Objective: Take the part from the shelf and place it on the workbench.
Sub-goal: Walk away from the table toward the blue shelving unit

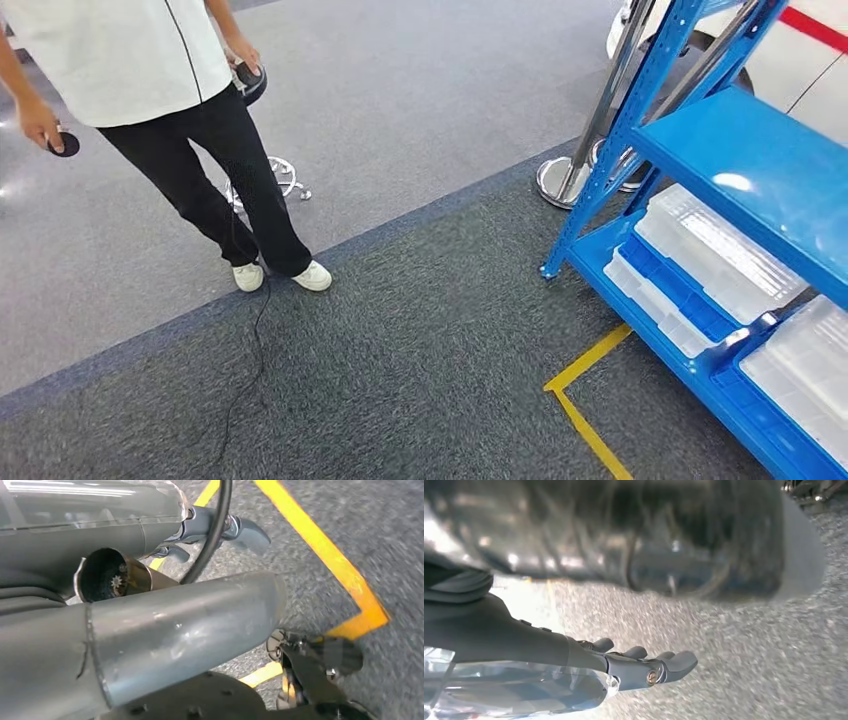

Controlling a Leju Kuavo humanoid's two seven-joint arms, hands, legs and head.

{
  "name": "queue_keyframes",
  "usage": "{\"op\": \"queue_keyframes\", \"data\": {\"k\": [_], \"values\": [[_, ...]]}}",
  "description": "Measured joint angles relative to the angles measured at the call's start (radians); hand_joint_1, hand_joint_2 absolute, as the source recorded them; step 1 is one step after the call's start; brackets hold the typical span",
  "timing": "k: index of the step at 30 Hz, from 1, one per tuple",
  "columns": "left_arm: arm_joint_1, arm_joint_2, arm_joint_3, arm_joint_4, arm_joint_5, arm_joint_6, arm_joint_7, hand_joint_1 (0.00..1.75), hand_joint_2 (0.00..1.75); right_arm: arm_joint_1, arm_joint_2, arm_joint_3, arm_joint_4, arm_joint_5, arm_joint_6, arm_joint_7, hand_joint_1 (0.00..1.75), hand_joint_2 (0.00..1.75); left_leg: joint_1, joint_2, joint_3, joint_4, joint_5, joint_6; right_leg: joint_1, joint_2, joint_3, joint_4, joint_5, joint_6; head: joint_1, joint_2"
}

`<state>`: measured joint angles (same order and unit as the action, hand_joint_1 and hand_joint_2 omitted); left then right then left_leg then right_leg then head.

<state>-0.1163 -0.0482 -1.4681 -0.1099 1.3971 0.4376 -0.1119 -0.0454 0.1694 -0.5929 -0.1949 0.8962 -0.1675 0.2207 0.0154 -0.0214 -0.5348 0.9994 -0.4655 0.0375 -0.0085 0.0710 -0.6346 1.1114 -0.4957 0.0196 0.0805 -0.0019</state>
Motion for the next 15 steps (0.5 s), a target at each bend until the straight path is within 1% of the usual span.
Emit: {"op": "queue_keyframes", "data": {"k": [1, 2, 3, 4, 5, 6, 7, 8, 9, 10, 11, 12, 13, 14, 15], "values": [[0.001, 0.000, 0.000, 0.000, 0.000, 0.000, 0.000, 0.00, 0.00, -0.001, 0.000, 0.000, 0.000, 0.000, 0.000, 0.000, 0.00, 0.00, -0.002, 0.015, 0.000, -0.001, 0.000, 0.003, 0.000, -0.032, -0.031, 0.063, -0.036, 0.004, 0.002, 0.000], [0.003, 0.000, 0.001, 0.000, 0.000, -0.001, 0.000, 0.00, 0.00, -0.002, 0.000, 0.000, 0.000, 0.000, 0.000, 0.000, 0.00, 0.00, -0.003, 0.032, -0.001, -0.001, 0.000, 0.004, -0.002, -0.050, -0.063, 0.129, -0.066, 0.008, 0.002, 0.000], [0.004, 0.000, 0.001, 0.000, 0.000, -0.001, 0.001, 0.00, 0.00, -0.002, 0.000, 0.000, 0.000, 0.000, 0.000, 0.000, 0.00, 0.00, -0.003, 0.048, -0.001, -0.001, -0.001, 0.004, -0.005, -0.058, -0.087, 0.179, -0.083, 0.012, 0.002, 0.000], [0.005, 0.000, 0.001, 0.000, 0.000, -0.001, 0.003, 0.00, 0.00, -0.001, 0.000, 0.000, 0.000, 0.001, 0.000, 0.000, 0.00, 0.00, -0.003, 0.063, -0.001, -0.001, -0.003, 0.003, -0.008, -0.063, -0.093, 0.195, -0.080, 0.016, 0.002, 0.000], [0.005, 0.000, 0.001, 0.000, 0.000, -0.002, 0.008, 0.00, 0.00, 0.000, 0.000, 0.000, 0.000, 0.001, 0.000, 0.000, 0.00, 0.00, -0.003, 0.076, 0.000, 0.000, -0.004, 0.001, -0.011, -0.069, -0.078, 0.169, -0.059, 0.019, 0.002, 0.000], [0.004, -0.001, 0.001, 0.000, -0.001, -0.002, 0.014, 0.00, 0.00, 0.001, -0.001, 0.000, 0.000, 0.001, 0.000, 0.000, 0.00, 0.00, -0.002, 0.088, 0.002, 0.000, -0.007, -0.002, -0.014, -0.079, -0.043, 0.108, -0.026, 0.020, 0.002, 0.000], [0.004, -0.001, 0.001, 0.000, -0.001, -0.003, 0.022, 0.00, 0.00, 0.001, -0.001, 0.000, 0.000, 0.002, 0.000, -0.001, 0.00, 0.00, -0.003, 0.099, 0.005, 0.002, -0.010, -0.007, -0.015, -0.101, -0.003, 0.033, 0.003, 0.020, 0.002, 0.000], [0.004, -0.001, 0.001, 0.000, -0.002, -0.005, 0.029, 0.00, 0.00, 0.000, -0.002, 0.000, 0.000, 0.001, 0.000, -0.002, 0.00, 0.00, -0.004, 0.109, 0.007, 0.004, -0.014, -0.013, -0.013, -0.119, 0.030, -0.029, 0.023, 0.016, 0.002, 0.000], [0.004, -0.002, 0.001, 0.000, -0.003, -0.005, 0.035, 0.00, 0.00, -0.001, -0.002, 0.000, 0.000, 0.002, 0.000, -0.003, 0.00, 0.00, -0.006, 0.116, 0.009, 0.005, -0.018, -0.020, -0.010, -0.132, 0.051, -0.067, 0.032, 0.010, 0.001, 0.000], [0.003, -0.002, 0.001, 0.000, -0.004, -0.006, 0.039, 0.00, 0.00, -0.002, -0.002, 0.000, 0.000, 0.002, 0.000, -0.004, 0.00, 0.00, -0.008, 0.124, 0.013, 0.005, -0.022, -0.027, -0.007, -0.137, 0.057, -0.082, 0.032, 0.003, 0.001, 0.000], [0.002, -0.003, 0.001, 0.000, -0.004, -0.007, 0.041, 0.00, 0.00, -0.002, -0.002, 0.000, 0.000, 0.003, 0.000, -0.004, 0.00, 0.00, -0.009, 0.132, 0.017, 0.004, -0.025, -0.034, -0.004, -0.128, 0.057, -0.080, 0.031, -0.004, 0.001, 0.000], [0.000, -0.004, 0.001, 0.000, -0.004, -0.006, 0.039, 0.00, 0.00, -0.001, -0.002, 0.000, 0.000, 0.004, -0.001, -0.002, 0.00, 0.00, -0.008, 0.139, 0.022, 0.003, -0.028, -0.040, -0.004, -0.118, 0.058, -0.081, 0.031, -0.011, 0.001, 0.000], [-0.001, -0.005, 0.001, 0.000, -0.004, -0.006, 0.034, 0.00, 0.00, 0.001, -0.002, -0.001, 0.000, 0.004, -0.001, 0.002, 0.00, 0.00, -0.005, 0.136, 0.026, 0.007, -0.033, -0.046, -0.005, -0.107, 0.060, -0.084, 0.033, -0.018, 0.001, 0.000], [-0.002, -0.006, 0.001, 0.000, -0.005, -0.004, 0.027, 0.00, 0.00, 0.001, -0.003, -0.002, 0.000, 0.004, -0.001, 0.006, 0.00, 0.00, -0.002, 0.118, 0.022, 0.024, -0.047, -0.051, -0.007, -0.097, 0.061, -0.088, 0.035, -0.025, 0.001, 0.000], [-0.002, -0.006, 0.001, 0.000, -0.005, -0.002, 0.020, 0.00, 0.00, 0.000, -0.003, -0.003, 0.000, 0.003, -0.002, 0.010, 0.00, 0.00, 0.000, 0.093, 0.006, 0.062, -0.072, -0.055, -0.009, -0.087, 0.062, -0.091, 0.038, -0.032, 0.000, 0.000]]}}
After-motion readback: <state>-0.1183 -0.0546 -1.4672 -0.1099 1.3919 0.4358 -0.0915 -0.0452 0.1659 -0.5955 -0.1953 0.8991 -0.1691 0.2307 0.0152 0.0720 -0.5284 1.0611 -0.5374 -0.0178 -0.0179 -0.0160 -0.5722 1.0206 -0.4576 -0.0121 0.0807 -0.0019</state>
